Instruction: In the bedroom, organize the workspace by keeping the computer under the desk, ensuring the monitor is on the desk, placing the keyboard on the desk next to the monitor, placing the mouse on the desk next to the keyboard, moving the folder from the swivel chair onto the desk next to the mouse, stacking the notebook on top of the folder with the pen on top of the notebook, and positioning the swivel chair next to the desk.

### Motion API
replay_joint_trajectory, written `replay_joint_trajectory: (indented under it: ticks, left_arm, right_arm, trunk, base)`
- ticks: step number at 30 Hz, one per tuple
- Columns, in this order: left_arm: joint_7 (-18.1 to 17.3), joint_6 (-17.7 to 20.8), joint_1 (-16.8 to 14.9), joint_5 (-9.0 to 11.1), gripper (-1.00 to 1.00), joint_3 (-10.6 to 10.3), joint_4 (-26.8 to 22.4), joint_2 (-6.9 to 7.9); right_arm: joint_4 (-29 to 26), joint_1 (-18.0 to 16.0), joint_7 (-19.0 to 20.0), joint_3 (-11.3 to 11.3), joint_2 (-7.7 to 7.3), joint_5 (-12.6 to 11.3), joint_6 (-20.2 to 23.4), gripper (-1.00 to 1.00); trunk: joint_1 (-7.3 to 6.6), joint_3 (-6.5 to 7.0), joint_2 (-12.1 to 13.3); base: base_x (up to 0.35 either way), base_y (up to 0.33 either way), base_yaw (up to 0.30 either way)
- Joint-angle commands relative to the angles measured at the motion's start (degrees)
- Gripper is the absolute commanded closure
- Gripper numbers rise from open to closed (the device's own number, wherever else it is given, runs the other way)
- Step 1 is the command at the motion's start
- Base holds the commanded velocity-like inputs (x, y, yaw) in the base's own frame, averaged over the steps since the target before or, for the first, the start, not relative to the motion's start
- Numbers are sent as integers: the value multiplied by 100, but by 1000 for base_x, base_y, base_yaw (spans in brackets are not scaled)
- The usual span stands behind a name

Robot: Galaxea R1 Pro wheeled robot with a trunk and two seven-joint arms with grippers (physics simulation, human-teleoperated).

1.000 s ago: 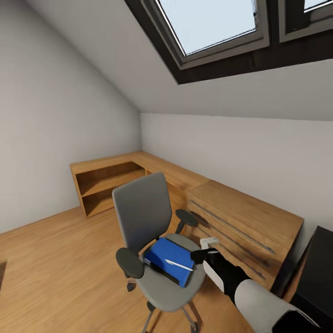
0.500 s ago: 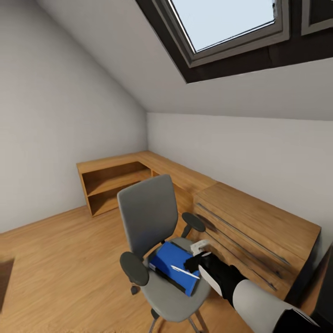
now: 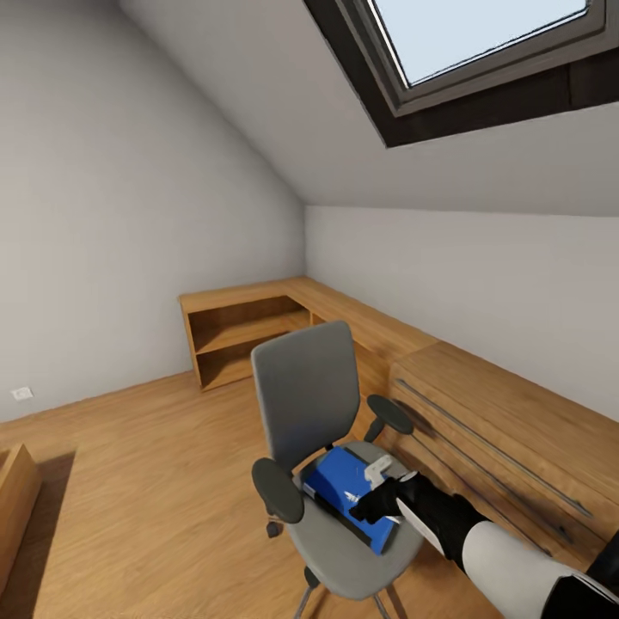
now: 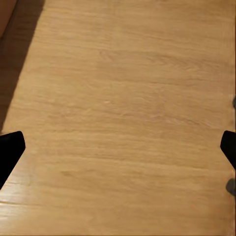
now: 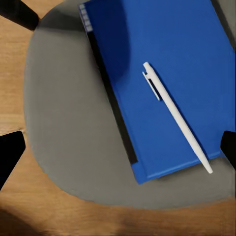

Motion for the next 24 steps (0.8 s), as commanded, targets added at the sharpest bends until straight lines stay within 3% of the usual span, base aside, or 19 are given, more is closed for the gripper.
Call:
replay_joint_trajectory:
  ticks: [1, 3, 4, 6, 9, 11, 14, 17, 20, 24]
  left_arm:
    - [133, 156, 0, 35, -100, -4, -288, -12]
    - [722, 1145, 0, 21, -100, -9, -1210, -34]
    - [1146, 2141, 0, 20, -100, -1, -2151, -47]
    - [1373, 2800, 0, 21, -100, 2, -2836, -56]
    - [1711, 4265, 0, 30, -100, 11, -4478, -148]
    - [1786, 4730, 0, 50, -100, 15, -5128, -193]
    - [1813, 4922, 0, 68, -100, 15, -5346, -213]
    - [1806, 4941, 0, 35, -100, 14, -5019, -226]
    - [1795, 4705, 0, 10, -100, 16, -4631, -222]
    - [1776, 4341, 0, -76, -100, 10, -4504, -210]
  right_arm:
    - [-27, -4, 95, 19, -84, -33, 17, -100]
    - [-55, -5, 165, 14, -144, -32, 2, -100]
    - [-73, -4, 191, 11, -175, -32, -21, -100]
    - [-78, -4, 199, 9, -189, -32, -41, -100]
    - [-85, -4, 209, -1, -243, -32, -96, -100]
    - [-88, -4, 209, -34, -311, -32, -118, -100]
    - [-90, -3, 211, -112, -350, -36, -131, -100]
    - [-91, -4, 211, -235, -376, -33, -178, -100]
    - [-88, -6, 215, -319, -410, -32, -458, -100]
    - [-85, -4, 248, -399, -437, -54, -959, -100]
  trunk:
    - [23, -27, -46]
    - [66, -64, -126]
    - [88, -82, -166]
    - [132, -118, -247]
    - [198, -172, -367]
    - [242, -208, -447]
    - [308, -262, -567]
    - [374, -315, -688]
    - [440, -369, -808]
    - [528, -441, -968]
  base:
    - [0, 0, 46]
    - [0, 0, 30]
    - [0, 0, 12]
    - [0, 0, 9]
    - [0, 0, 3]
    - [0, 0, 1]
    - [0, 0, 0]
    - [0, 0, 0]
    - [0, 0, 0]
    - [0, 0, 0]
